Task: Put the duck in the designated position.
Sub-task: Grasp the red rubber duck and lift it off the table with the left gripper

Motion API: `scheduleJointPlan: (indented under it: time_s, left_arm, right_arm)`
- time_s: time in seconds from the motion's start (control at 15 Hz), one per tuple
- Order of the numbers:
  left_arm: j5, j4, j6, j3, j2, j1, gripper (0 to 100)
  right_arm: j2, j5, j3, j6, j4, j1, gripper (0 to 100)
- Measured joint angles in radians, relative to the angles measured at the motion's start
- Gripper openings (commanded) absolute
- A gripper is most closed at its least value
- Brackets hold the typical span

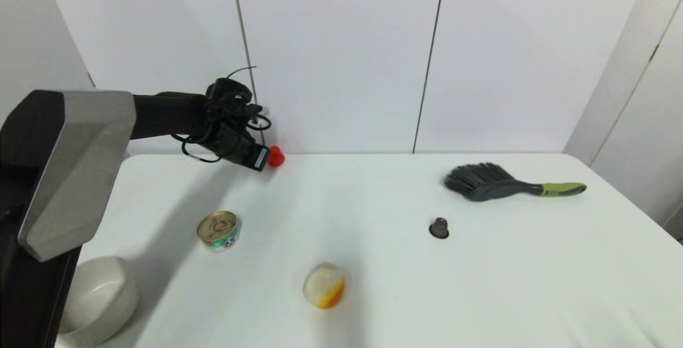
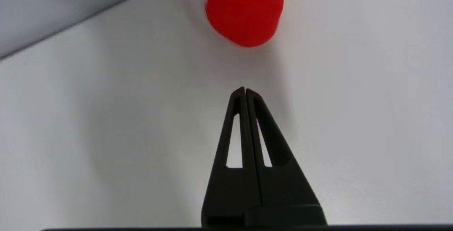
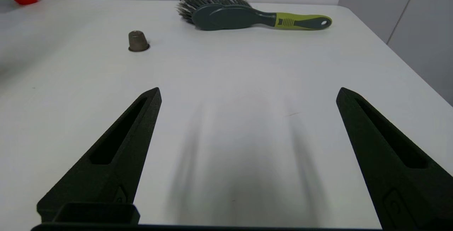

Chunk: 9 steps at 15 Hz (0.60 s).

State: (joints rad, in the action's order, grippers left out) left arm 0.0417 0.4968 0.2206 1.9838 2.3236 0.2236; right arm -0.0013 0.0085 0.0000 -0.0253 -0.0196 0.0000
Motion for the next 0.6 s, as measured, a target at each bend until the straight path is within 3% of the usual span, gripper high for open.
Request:
scheduleJointPlan:
  time_s: [0.6]
  left_arm:
    - [-0.001, 0.0, 0.001, -0.016, -0.269, 0.0, 0]
  right_arm:
    - [0.0, 0.0, 0.0, 0.0, 0.0, 0.0, 100]
